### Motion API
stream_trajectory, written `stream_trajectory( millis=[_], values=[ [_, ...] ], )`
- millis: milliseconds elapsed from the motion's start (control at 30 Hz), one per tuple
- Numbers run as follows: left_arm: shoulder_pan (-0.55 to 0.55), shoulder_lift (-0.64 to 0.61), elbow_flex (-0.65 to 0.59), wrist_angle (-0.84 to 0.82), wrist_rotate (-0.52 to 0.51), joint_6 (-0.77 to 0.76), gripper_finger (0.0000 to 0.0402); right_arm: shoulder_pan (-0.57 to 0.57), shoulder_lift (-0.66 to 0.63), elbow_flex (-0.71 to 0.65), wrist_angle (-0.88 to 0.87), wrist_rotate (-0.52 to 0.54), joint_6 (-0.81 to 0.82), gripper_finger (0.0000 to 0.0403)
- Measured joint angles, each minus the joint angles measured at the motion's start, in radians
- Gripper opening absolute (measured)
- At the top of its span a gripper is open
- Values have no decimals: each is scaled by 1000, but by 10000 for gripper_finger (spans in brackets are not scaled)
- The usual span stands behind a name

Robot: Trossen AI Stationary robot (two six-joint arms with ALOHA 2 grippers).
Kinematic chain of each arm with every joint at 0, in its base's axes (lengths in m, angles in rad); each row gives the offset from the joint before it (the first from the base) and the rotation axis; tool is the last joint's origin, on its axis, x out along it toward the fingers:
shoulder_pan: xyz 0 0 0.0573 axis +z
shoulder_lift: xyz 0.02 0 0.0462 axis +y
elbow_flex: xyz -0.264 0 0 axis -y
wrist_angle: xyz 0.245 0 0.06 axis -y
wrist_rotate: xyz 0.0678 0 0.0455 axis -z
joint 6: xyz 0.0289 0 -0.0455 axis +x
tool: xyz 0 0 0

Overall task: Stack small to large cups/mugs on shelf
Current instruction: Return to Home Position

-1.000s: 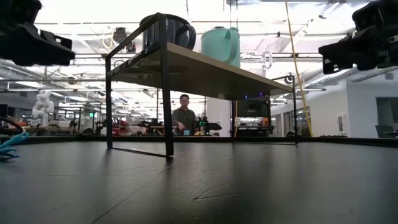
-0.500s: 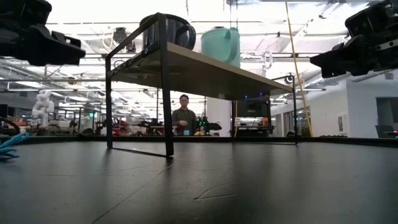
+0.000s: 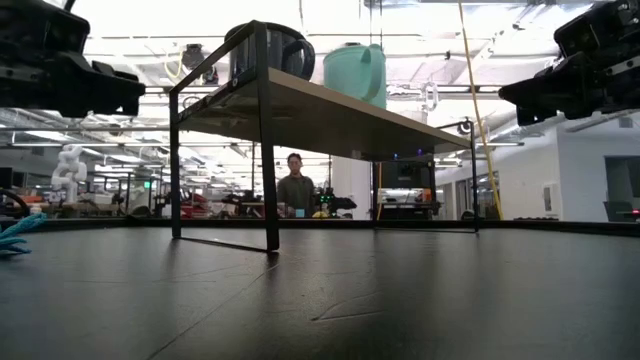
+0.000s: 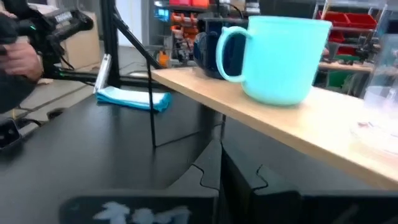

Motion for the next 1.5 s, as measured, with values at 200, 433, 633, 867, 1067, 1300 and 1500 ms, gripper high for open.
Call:
stream_trajectory(
  millis=[200,433,633,867,1067,1300,1500],
  values=[
    [44,0,0,14,60,7,0,0,6,-24,45,-47,-3,0],
    [87,0,0,10,114,-19,0,-1,6,-24,45,-47,8,0],
    [88,0,0,11,122,-35,0,-1,6,-24,30,-47,16,0],
    [88,0,0,-26,114,-76,9,-1,6,-24,29,-46,19,0],
    [88,0,0,-82,111,-139,19,-1,6,-24,29,-46,19,0],
    [88,0,0,-87,111,-201,4,-1,6,-24,29,-46,19,0],
    [88,0,0,-87,111,-209,11,-1,6,-24,29,-46,19,0]
  ],
)
